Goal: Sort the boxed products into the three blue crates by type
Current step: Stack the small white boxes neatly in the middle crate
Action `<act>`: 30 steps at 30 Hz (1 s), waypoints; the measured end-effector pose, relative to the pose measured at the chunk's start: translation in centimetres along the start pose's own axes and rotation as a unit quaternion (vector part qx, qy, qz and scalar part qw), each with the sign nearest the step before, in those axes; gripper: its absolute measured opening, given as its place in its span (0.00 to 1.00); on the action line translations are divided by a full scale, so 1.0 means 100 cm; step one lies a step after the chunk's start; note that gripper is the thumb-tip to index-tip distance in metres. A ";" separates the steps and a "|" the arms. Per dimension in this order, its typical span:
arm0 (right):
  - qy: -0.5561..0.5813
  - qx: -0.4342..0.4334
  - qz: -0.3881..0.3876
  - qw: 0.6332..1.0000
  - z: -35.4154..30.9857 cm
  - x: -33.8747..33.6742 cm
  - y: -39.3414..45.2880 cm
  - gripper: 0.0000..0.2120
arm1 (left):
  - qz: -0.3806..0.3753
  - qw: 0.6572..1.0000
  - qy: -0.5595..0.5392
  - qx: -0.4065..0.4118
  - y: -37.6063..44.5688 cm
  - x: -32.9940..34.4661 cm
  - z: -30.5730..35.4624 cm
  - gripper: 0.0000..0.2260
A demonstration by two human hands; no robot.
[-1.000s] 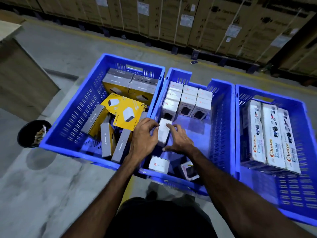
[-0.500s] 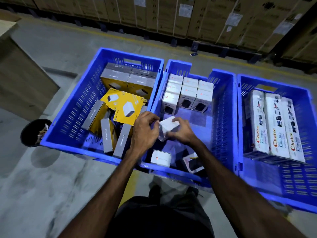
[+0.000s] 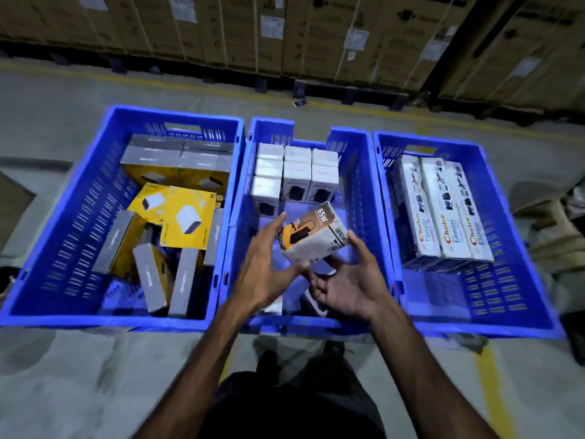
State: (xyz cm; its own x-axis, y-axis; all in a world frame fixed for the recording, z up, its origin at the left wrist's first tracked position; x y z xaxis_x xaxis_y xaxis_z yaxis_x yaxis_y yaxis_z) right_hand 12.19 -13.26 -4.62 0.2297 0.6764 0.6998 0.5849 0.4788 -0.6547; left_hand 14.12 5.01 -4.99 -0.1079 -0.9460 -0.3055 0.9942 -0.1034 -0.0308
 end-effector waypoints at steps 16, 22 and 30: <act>-0.269 -0.245 0.048 0.930 -0.021 0.025 -0.002 0.17 | 0.050 0.798 -0.565 -0.206 -0.015 -0.023 -0.002 0.25; -0.266 -0.262 0.113 0.921 -0.008 0.027 0.002 0.21 | 0.121 0.816 -0.549 -0.139 -0.016 -0.024 0.003 0.37; -0.333 -0.280 0.156 0.887 0.013 0.035 0.006 0.23 | 0.171 0.801 -0.554 -0.147 -0.016 0.006 0.011 0.40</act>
State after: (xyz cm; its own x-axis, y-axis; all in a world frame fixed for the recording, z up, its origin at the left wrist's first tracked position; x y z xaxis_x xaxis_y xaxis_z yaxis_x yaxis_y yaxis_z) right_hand 12.30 -9.85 -2.91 0.0476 0.9968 0.0642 0.9113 -0.0170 -0.4114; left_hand 12.45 4.31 -4.09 0.3979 -0.6119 0.6836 0.9058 0.1436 -0.3987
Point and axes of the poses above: each hand's wrist, its own y-axis towards the middle knuckle, its own x-axis out of the palm, z = x × y, the point moved 4 cm from there along y, towards the middle knuckle, and after that the axes turned 4 degrees about -y, right-handed, at the moved point
